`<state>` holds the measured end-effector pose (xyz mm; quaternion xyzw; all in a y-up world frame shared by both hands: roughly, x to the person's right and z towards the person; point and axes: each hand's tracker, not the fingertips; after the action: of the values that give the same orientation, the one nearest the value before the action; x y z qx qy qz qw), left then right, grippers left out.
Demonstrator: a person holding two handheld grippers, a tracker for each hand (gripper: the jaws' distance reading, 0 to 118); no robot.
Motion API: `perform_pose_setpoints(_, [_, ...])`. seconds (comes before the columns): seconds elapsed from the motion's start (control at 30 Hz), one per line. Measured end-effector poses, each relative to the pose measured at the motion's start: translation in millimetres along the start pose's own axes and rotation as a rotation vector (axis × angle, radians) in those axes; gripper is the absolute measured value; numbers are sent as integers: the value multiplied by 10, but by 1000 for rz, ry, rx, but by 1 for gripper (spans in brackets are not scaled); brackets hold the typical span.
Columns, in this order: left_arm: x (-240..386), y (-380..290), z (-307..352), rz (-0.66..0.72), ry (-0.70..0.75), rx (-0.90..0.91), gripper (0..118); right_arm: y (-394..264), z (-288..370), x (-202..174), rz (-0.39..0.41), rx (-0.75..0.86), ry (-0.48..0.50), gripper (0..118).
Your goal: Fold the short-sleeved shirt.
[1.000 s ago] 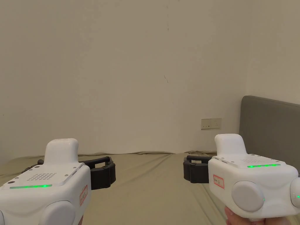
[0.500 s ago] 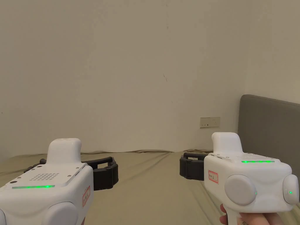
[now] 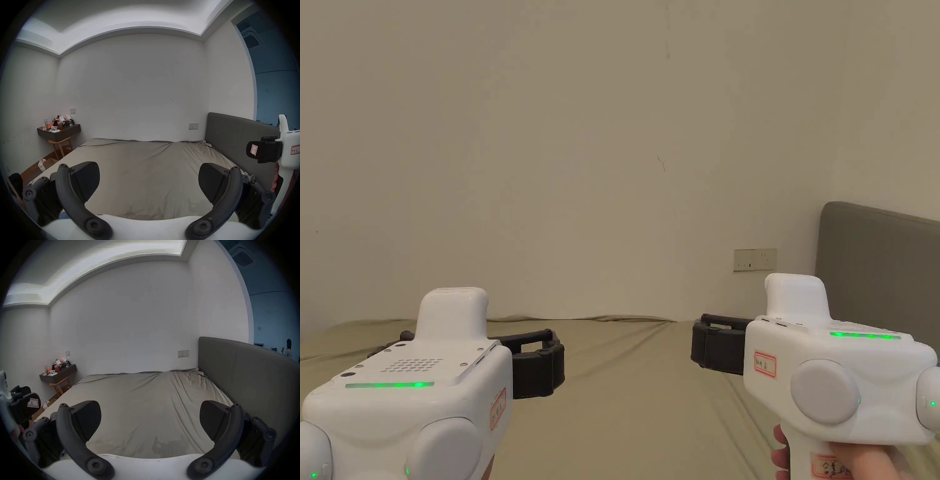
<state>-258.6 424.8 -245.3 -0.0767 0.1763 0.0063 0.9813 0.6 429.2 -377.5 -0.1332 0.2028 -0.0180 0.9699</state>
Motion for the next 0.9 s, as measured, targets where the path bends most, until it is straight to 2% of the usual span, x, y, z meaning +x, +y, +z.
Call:
perform_pose_setpoints(0.2, [-14, 28, 40, 2, 7, 3, 118, 15, -10, -39, 15, -16, -33, 118])
perform_pose_setpoints(0.73, [-4, 74, 88, 13, -15, 0, 118, 64, 87, -40, 20, -14, -22, 118])
perform_pose_setpoints(0.9, [45, 73, 110, -32, 17, 10, 118, 67, 99, -35, 24, -14, -19, 118])
